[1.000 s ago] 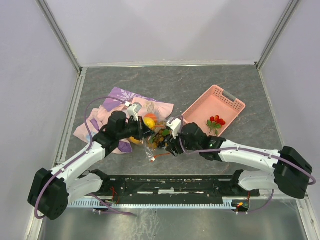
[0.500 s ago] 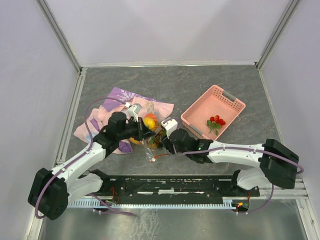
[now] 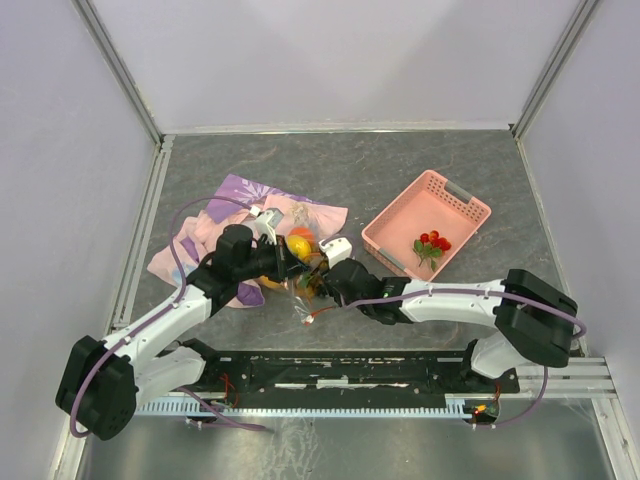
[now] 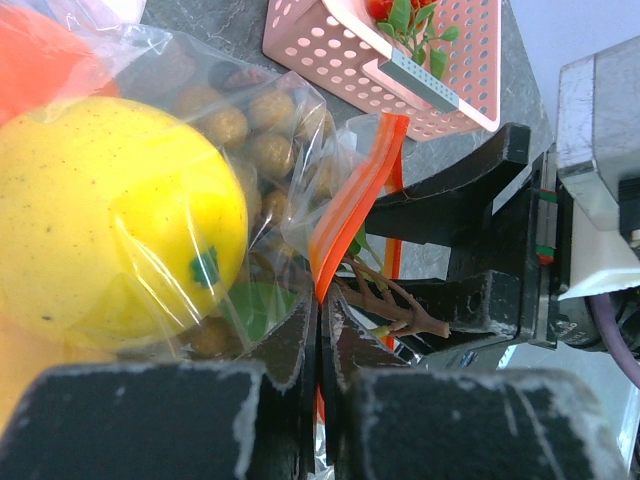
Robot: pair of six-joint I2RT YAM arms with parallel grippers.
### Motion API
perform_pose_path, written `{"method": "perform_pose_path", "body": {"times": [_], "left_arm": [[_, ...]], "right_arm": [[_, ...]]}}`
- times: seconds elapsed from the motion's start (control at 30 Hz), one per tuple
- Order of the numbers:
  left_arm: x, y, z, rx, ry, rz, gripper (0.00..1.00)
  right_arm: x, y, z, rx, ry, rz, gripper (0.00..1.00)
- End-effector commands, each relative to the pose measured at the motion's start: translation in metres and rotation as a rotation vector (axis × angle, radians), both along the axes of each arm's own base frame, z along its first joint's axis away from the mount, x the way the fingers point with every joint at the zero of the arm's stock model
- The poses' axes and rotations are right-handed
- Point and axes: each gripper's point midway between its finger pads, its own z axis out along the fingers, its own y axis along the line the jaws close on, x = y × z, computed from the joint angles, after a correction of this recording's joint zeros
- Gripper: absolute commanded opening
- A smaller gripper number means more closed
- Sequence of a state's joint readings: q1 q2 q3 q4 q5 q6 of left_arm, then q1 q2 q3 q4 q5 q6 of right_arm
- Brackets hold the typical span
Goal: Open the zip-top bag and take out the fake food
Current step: Pick up the fake fruit from the zipper food storage bag.
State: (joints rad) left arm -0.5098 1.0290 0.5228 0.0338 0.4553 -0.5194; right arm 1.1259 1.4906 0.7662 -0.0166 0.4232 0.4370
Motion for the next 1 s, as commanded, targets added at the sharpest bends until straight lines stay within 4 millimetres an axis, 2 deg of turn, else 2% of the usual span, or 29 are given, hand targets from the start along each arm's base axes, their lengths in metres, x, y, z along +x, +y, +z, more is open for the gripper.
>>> {"method": "perform_pose_path", "body": {"times": [0.0,0.3,0.5,0.8,0.97], "left_arm": [[0.003,-0.004,0.015,-0.052,-0.033,-0.003,0.03],[0.003,-0.004,0.015,-0.051,-0.032,-0.006,0.03],[0.003,-0.004,0.014,-0.051,-0.03,-0.006,0.03],[0.002,-0.004,0.013,-0.05,-0.029,-0.008,0.03],[0.001,-0.003,0.012,-0.049,-0.028,-0.008,0.03]], "right_arm": [[0.008,0.01,0.009,0.028,-0.024,-0.034,0.53],[0.005,0.017,-0.008,0.023,0.004,-0.006,0.53],[0.007,0.016,-0.016,0.032,0.024,-0.008,0.46],[0.005,0.015,-0.031,0.006,0.07,0.006,0.49],[0.004,0.014,-0.032,0.01,0.069,0.013,0.46]]}}
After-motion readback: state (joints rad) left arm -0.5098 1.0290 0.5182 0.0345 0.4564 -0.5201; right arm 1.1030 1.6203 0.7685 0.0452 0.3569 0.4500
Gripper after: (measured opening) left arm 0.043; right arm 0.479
